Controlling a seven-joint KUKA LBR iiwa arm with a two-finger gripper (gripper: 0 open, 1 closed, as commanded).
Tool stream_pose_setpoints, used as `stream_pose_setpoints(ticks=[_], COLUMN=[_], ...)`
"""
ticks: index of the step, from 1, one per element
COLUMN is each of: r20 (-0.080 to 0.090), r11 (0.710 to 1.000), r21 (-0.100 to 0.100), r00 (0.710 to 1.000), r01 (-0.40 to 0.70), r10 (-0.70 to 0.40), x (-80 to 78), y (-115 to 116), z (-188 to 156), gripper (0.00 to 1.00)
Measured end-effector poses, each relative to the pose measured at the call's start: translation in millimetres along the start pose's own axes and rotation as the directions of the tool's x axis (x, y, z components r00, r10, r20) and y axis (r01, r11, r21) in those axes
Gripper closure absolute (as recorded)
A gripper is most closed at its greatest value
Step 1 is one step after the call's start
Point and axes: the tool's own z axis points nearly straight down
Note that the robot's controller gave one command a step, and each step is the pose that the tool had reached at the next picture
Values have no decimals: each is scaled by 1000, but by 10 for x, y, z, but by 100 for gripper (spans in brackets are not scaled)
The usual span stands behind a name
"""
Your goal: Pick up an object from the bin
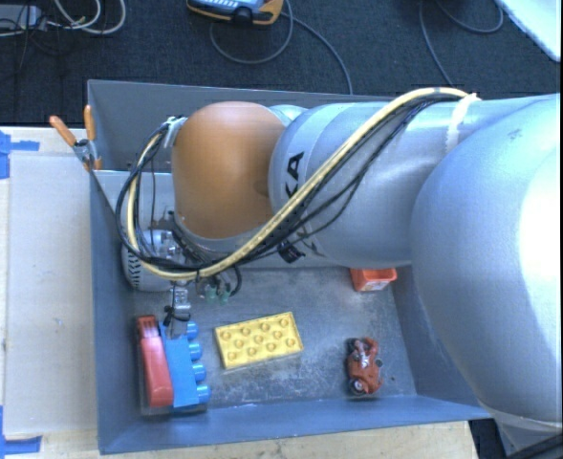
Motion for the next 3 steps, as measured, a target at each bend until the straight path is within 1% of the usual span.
stream_pose_setpoints(ticks=[1,2,3], r20=[7,11,5], r11=[1000,998,1000], r21=[-2,-3,-1], r00=[1000,998,1000], r01=[-4,64,23], r10=[4,-63,-23], x=[-17,-59,210], y=[-11,-80,-399], z=[-49,247,613], gripper=[0,0,0])
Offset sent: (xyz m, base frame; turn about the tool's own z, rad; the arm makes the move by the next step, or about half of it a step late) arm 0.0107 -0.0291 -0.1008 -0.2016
